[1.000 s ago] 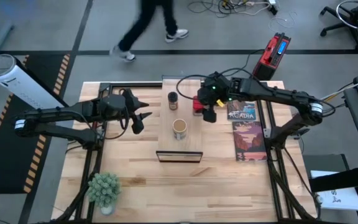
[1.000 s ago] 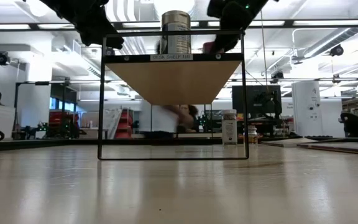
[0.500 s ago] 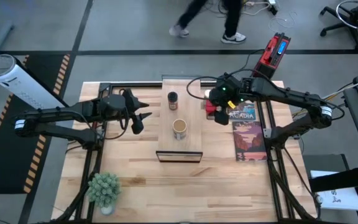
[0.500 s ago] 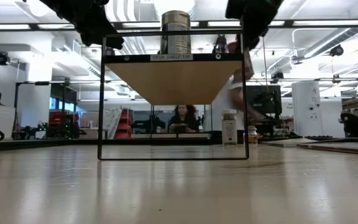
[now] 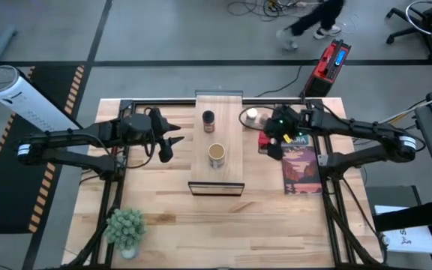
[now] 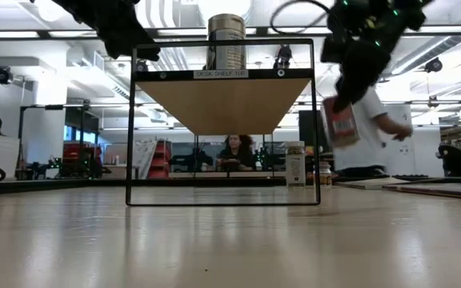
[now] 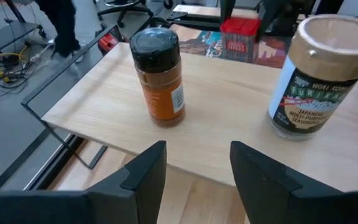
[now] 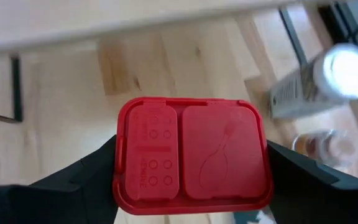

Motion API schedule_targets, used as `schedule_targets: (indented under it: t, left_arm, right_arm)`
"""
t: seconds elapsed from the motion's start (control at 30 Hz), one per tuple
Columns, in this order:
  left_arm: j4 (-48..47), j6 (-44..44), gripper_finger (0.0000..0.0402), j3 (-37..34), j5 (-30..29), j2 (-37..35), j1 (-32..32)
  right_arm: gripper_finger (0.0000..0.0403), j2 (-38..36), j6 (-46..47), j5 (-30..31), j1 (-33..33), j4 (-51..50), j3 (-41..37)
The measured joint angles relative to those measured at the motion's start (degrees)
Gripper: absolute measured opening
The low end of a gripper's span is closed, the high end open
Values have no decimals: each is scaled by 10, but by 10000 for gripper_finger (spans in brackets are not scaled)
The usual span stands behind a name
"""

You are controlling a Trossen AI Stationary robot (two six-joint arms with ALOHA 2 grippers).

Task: Shelf spices
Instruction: Remove the red seasoning can from the shelf

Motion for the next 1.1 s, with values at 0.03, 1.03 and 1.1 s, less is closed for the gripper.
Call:
schedule_targets:
  t: [0.03, 1.03, 1.1]
  left_arm:
    - [3, 0, 167, 0, 2, 0, 0]
    - [25, 19, 184, 0, 42, 0, -3]
    - [25, 21, 185, 0, 42, 0, -3]
  right_arm:
    - [290, -6, 3, 0, -1, 15, -19]
    - [298, -11, -11, 0, -31, 134, -173]
    - [308, -11, -11, 0, -31, 133, -173]
